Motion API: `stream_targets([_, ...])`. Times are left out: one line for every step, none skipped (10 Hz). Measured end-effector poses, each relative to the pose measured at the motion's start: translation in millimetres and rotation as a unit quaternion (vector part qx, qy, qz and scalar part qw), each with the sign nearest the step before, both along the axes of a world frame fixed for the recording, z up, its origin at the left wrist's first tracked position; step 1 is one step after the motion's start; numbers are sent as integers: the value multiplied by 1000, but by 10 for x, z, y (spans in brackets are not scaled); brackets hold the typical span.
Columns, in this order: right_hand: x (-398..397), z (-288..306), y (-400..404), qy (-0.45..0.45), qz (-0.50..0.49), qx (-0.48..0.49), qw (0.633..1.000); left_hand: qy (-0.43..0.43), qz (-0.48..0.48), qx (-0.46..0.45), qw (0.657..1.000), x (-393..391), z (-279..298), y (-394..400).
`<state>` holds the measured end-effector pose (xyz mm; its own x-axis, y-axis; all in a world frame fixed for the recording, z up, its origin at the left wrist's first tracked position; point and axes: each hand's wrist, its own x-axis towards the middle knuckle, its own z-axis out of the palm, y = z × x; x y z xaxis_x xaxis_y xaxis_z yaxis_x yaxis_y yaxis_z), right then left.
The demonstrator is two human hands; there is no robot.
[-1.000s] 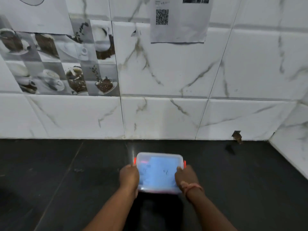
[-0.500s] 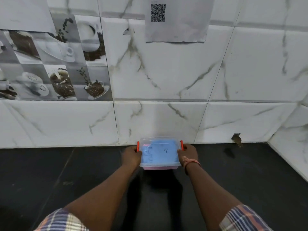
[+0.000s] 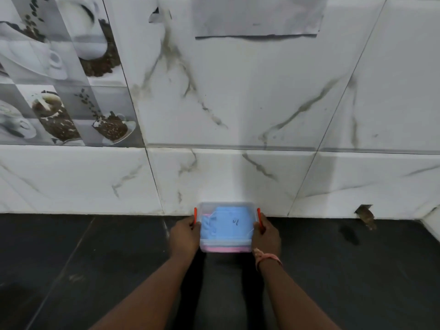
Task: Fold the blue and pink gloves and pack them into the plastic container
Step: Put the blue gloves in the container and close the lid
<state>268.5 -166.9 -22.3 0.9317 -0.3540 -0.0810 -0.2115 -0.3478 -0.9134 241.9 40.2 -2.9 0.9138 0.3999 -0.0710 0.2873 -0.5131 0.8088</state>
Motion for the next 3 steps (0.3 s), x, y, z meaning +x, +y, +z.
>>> stream_targets([-52,-23,54,-23,-1,-38,999,-7,-13,22,1000,0,6,-28])
stream_targets([-46,55,89,-14,11,-63,998,33,-16,55,998,58,82,-62])
stream_targets([-159,102,97,-4,10,-103,995,58,-21,93,994,14,186,-54])
